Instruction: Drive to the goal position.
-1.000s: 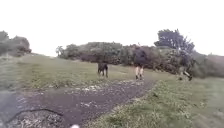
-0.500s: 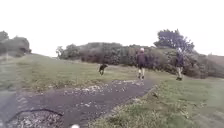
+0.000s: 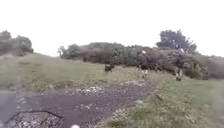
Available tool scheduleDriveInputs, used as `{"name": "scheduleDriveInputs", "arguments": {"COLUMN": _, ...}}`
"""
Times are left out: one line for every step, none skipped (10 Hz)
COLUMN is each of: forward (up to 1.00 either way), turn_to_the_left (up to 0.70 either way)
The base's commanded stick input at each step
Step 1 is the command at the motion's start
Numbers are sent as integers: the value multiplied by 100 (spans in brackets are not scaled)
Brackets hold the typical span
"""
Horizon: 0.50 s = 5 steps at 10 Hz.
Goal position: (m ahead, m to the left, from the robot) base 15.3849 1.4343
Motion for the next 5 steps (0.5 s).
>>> {"name": "scheduleDriveInputs", "arguments": {"forward": 50, "turn_to_the_left": 0}}
{"name": "scheduleDriveInputs", "arguments": {"forward": 50, "turn_to_the_left": 0}}
{"name": "scheduleDriveInputs", "arguments": {"forward": 50, "turn_to_the_left": 0}}
{"name": "scheduleDriveInputs", "arguments": {"forward": 50, "turn_to_the_left": 0}}
{"name": "scheduleDriveInputs", "arguments": {"forward": 50, "turn_to_the_left": 0}}
